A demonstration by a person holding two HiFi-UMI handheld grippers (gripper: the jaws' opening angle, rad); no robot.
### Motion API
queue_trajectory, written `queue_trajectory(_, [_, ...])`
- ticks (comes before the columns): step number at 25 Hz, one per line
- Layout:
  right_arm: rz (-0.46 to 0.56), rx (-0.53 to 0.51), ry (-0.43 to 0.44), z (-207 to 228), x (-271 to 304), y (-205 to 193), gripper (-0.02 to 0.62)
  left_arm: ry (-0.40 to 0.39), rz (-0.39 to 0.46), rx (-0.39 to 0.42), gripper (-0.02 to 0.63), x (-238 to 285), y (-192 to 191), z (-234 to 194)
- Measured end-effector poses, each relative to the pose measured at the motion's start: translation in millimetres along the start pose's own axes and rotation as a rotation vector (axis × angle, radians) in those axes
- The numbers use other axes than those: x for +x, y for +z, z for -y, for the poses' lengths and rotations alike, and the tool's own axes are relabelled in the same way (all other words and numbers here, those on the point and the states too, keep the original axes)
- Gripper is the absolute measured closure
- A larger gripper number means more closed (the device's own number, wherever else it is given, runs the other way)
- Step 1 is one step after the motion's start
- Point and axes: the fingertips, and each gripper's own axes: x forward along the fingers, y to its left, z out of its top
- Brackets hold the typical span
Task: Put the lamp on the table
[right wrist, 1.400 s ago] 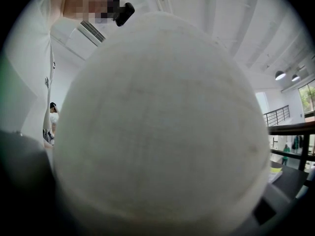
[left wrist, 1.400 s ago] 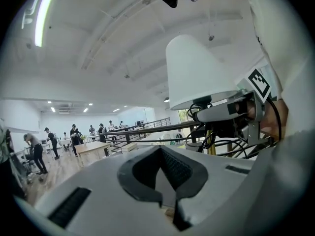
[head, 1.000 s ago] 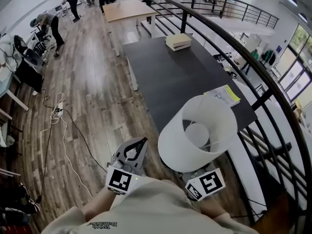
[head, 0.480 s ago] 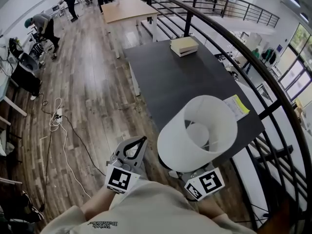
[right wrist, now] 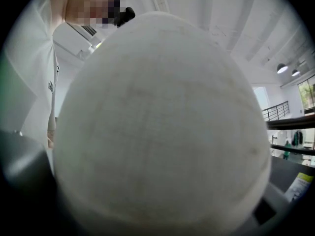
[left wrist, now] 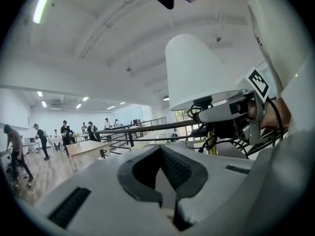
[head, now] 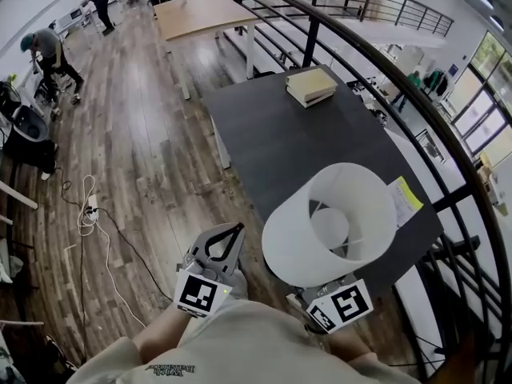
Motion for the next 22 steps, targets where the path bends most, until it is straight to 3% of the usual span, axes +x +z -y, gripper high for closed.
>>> queue_trajectory(2, [-0.005,-0.011,-0.018,8,32,5,0.463,-0.01,0.0,-0.019,0.601,10,-3,-33])
queue_trajectory(6, [-0.014,-0.036,-0.068,21,93,18,0.463,-0.049,0.022,0.046,0.601,30,-2,-92])
queue_trajectory(11, [-0.021,-0.018,-0.103,29,152,35,0.463,-0.091,0.059,0.038,0.601,48,6,-148])
queue_trajectory(16, [-0.038,-0.019,-0.116,33,188,48,0.463,-0.095,0.076,0.055,0.601,56,13,-183])
queue_trajectory(22, [-0.071,-0.057,-0.09,32,217,52,0.463,-0.051,0.084,0.007,0.601,56,4,-210])
